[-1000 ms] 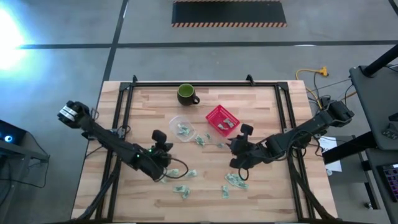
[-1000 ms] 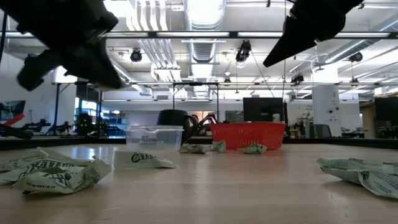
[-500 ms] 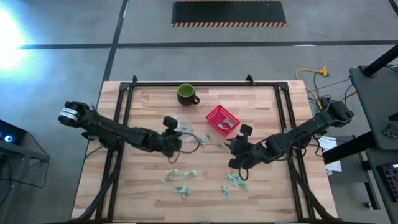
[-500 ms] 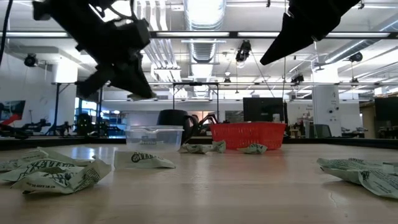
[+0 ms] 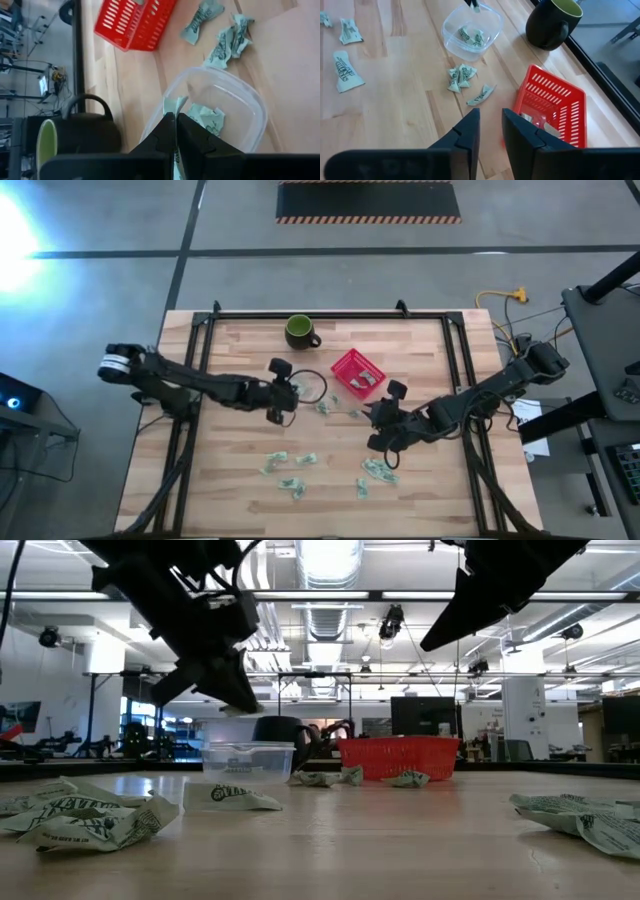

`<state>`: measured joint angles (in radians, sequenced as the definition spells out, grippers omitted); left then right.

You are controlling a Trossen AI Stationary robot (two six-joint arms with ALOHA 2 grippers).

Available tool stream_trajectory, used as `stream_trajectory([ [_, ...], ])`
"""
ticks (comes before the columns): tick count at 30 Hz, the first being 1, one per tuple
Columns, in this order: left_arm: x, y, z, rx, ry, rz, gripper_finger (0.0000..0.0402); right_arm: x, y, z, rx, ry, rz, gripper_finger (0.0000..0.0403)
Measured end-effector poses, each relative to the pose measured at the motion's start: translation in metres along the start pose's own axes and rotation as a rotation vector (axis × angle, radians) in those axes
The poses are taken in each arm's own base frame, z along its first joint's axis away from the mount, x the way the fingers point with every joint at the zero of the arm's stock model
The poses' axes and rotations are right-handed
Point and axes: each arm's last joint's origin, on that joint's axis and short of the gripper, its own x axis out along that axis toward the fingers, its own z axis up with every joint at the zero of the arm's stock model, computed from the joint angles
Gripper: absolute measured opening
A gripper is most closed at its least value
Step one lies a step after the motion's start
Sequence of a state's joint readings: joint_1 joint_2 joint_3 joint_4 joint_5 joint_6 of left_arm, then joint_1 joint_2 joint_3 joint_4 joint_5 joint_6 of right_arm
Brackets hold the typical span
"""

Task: Pick and place items into bin
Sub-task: Put the stevia packet into the transparent bin

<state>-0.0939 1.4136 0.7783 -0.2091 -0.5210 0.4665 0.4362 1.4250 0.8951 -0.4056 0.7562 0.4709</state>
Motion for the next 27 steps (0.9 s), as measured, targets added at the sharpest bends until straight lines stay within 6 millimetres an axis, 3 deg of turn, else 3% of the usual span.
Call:
stream_trajectory([
  [12,0.026,-0.003,-0.006,0.010,0.057,-0.016,0.0000,0.000,0.000,0.000,-0.009,0.001,0.000,0.0069],
  [27,0.029,-0.003,-0.008,0.005,0.071,-0.018,0.0000,0.000,0.000,0.000,-0.012,0.001,0.000,0.0076],
])
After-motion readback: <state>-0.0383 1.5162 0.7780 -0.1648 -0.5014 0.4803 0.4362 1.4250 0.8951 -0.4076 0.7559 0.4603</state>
